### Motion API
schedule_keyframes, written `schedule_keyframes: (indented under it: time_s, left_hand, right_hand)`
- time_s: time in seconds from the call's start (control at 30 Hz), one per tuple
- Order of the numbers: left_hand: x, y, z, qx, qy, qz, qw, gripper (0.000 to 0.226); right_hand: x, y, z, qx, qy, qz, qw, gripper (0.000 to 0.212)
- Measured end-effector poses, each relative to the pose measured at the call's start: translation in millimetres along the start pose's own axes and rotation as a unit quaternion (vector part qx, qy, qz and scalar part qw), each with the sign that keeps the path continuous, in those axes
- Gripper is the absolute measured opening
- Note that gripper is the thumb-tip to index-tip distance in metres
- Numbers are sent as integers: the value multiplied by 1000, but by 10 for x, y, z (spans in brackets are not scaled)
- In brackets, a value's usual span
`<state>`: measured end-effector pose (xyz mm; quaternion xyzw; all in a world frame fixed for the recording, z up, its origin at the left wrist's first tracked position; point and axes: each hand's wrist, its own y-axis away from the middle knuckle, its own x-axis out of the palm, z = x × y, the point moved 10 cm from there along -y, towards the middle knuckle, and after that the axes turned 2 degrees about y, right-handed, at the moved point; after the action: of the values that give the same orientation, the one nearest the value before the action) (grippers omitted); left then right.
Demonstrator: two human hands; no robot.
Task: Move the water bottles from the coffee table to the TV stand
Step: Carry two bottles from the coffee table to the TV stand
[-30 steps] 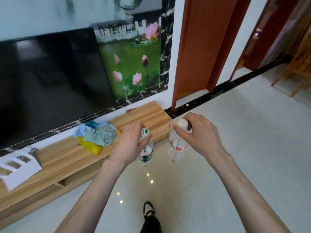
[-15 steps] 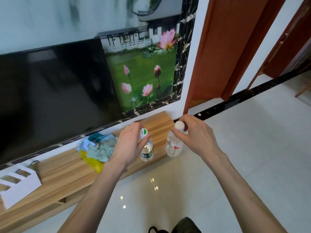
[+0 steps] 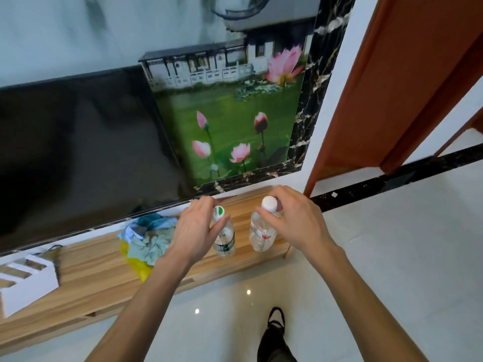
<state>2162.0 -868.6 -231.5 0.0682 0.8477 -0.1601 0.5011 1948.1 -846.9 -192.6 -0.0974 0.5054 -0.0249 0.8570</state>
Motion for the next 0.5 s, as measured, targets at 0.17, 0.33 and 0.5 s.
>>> schedule_keyframes:
  time_s: [0.17, 0.33, 0.5]
  left_hand:
    - [207, -495, 10, -26, -14, -9, 1000, 29]
    - [373, -933, 67, -48, -37, -11, 998, 30]
    - [536, -1337, 249, -61, -53, -15, 997, 29]
  right_hand:
    - [96, -595, -307, -29, -27, 37, 999, 27]
    - [216, -1186, -481, -55, -2, 51, 997, 27]
    - [440, -1671, -573, -74, 13, 68, 995, 28]
